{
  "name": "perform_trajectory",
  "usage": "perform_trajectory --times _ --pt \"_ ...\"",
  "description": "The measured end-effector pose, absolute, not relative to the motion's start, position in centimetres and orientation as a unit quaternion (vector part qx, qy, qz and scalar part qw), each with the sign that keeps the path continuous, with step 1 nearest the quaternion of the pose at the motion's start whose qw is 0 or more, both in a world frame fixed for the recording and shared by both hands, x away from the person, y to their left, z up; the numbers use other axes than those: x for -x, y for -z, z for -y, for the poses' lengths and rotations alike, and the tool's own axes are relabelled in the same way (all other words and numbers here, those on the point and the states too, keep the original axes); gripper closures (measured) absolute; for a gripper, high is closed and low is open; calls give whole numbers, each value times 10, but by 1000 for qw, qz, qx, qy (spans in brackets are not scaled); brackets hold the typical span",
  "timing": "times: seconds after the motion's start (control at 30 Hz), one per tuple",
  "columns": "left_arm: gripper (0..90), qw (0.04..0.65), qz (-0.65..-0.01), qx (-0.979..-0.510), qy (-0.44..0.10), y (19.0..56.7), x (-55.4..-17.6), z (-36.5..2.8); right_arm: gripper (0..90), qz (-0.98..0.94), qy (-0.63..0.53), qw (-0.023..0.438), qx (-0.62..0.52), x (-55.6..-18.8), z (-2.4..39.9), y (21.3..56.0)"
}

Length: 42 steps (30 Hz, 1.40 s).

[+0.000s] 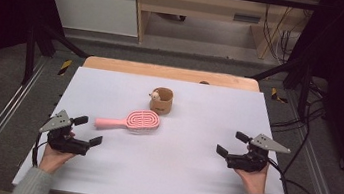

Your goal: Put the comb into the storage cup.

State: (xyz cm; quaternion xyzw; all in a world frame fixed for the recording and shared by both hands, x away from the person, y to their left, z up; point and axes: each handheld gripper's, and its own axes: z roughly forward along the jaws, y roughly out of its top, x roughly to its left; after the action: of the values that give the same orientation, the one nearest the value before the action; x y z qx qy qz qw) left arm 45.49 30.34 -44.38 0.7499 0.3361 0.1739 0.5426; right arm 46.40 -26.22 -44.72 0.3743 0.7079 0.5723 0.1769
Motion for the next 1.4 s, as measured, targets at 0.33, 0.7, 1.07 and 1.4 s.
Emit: perform_trajectory --times 0.33,0.7,1.07,1.4 --pt "0 537 -336 -753 -175 443 -456 -302 4 -710 -570 179 -374 -464 263 448" --pt "0 539 -334 -752 -177 438 -456 -300 4 -714 -566 174 -374 -465 263 448" --pt "0 533 -333 -757 -180 429 -458 -294 4 -715 -564 176 -373 -464 262 449" --pt "0 523 -335 -762 -183 417 -465 -290 3 -717 -562 175 -372 -465 262 449"
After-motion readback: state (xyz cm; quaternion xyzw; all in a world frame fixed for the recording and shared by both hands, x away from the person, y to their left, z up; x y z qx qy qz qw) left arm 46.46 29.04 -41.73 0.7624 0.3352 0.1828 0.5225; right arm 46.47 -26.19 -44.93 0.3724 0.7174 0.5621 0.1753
